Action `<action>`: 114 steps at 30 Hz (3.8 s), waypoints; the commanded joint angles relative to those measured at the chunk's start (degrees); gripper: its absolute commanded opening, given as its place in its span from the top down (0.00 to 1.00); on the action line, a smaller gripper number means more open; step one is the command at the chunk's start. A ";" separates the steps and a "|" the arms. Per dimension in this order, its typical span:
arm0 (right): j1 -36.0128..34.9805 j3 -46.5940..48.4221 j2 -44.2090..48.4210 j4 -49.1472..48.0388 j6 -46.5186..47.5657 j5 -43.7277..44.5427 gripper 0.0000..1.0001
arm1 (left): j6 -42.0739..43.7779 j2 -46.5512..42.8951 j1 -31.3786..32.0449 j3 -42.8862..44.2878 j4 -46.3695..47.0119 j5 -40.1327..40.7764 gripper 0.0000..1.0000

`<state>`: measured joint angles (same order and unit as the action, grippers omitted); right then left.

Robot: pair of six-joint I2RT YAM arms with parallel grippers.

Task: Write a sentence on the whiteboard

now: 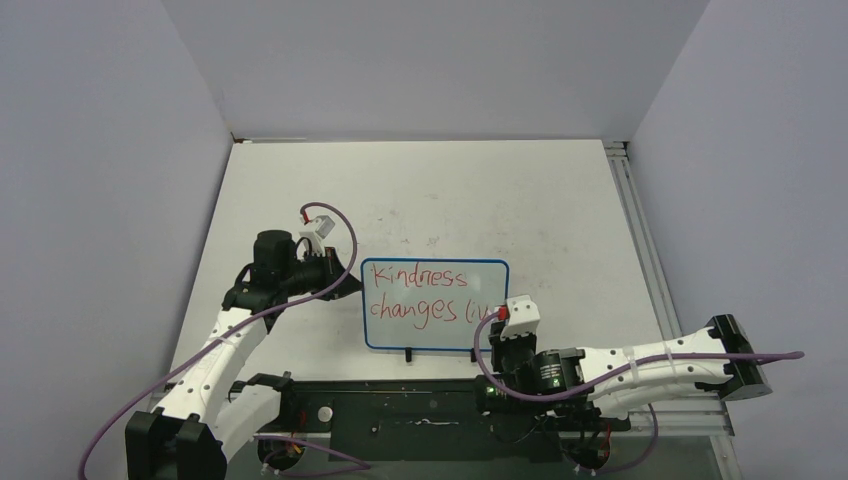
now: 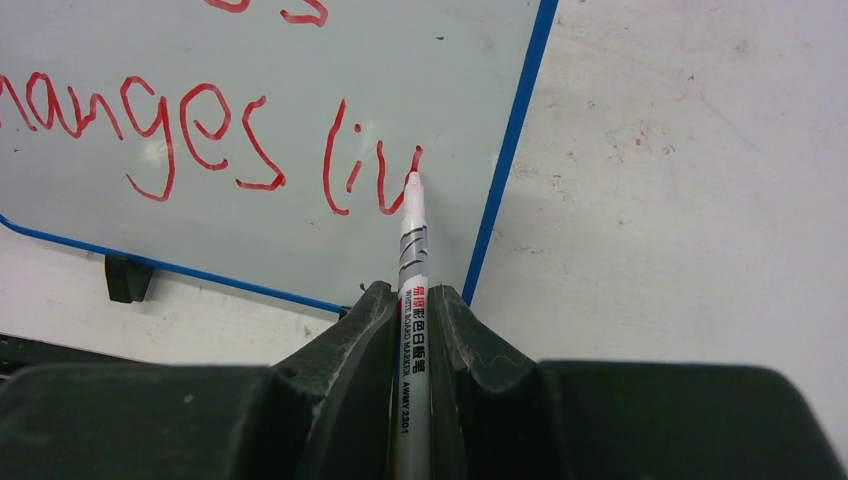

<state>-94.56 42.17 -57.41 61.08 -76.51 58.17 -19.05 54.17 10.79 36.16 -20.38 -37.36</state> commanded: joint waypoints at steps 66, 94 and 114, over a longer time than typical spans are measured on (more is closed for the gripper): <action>1.58 -0.84 -1.29 -1.10 -1.86 -0.34 0.95 | 0.15 -0.30 0.24 2.19 1.84 -0.78 1.00; -0.10 -0.07 -1.74 8.09 -11.68 -1.30 0.95 | 0.08 -0.30 0.24 2.20 1.92 -0.89 1.00; -4.25 2.44 -3.13 7.01 -10.00 3.70 0.95 | 0.06 -0.43 0.29 2.16 1.93 -1.07 1.00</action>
<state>-98.67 43.42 -61.76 67.57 -86.19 58.54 -19.07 54.17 10.79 36.16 -20.38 -37.60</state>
